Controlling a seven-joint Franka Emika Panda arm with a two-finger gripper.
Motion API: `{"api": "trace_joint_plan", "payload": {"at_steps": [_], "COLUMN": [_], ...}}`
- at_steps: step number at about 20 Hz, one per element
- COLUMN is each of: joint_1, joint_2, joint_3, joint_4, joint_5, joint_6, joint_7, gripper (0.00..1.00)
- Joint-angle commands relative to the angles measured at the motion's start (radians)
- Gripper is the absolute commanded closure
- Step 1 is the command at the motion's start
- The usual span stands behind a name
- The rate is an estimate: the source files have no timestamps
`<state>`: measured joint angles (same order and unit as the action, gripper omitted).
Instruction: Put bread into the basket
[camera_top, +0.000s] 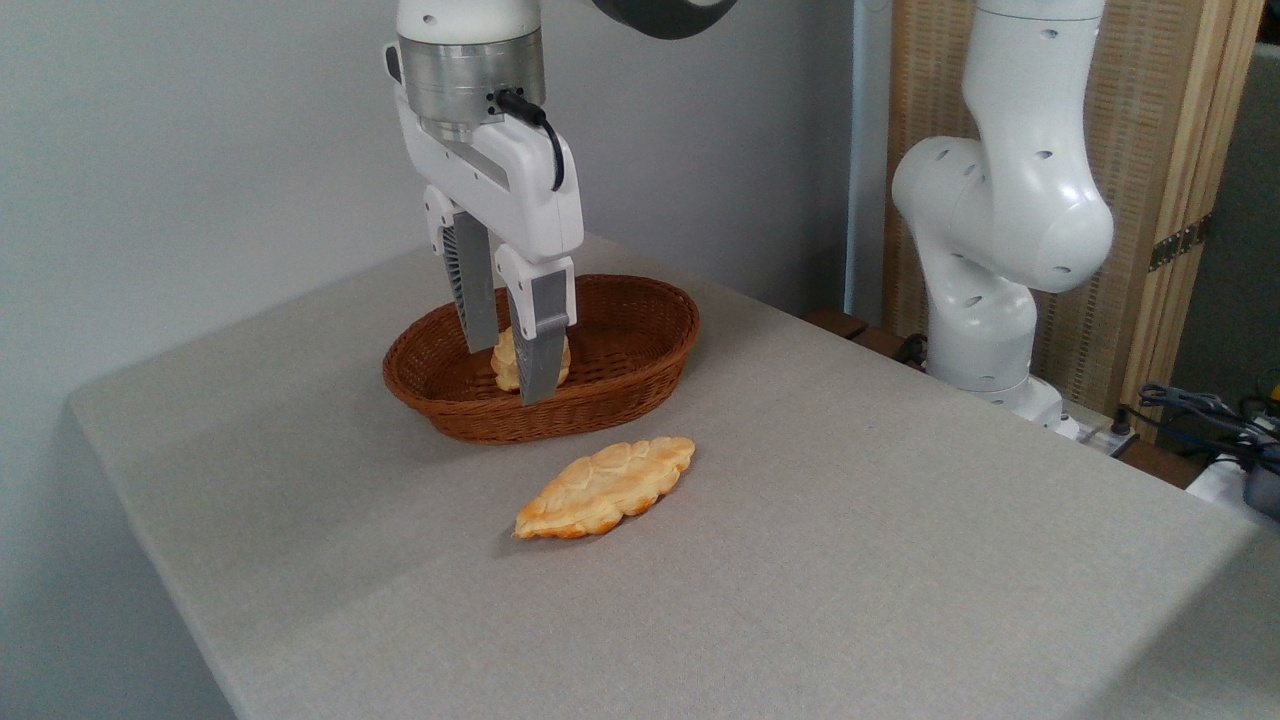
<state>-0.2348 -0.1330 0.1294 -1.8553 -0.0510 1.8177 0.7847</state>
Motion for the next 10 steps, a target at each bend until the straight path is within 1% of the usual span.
{"api": "trace_joint_plan", "payload": {"at_steps": [1, 4, 10], "joint_1": [0.055, 0.052, 0.042], "joint_2": [0.007, 0.007, 0.006], "joint_3": [-0.067, -0.07, -0.07], "joint_4": [0.015, 0.015, 0.008], "joint_5": [0.0, 0.0, 0.0], "joint_6": [-0.067, -0.089, -0.09], "joint_7": [0.016, 0.015, 0.014], "gripper": [0.0, 0.0, 0.0]}}
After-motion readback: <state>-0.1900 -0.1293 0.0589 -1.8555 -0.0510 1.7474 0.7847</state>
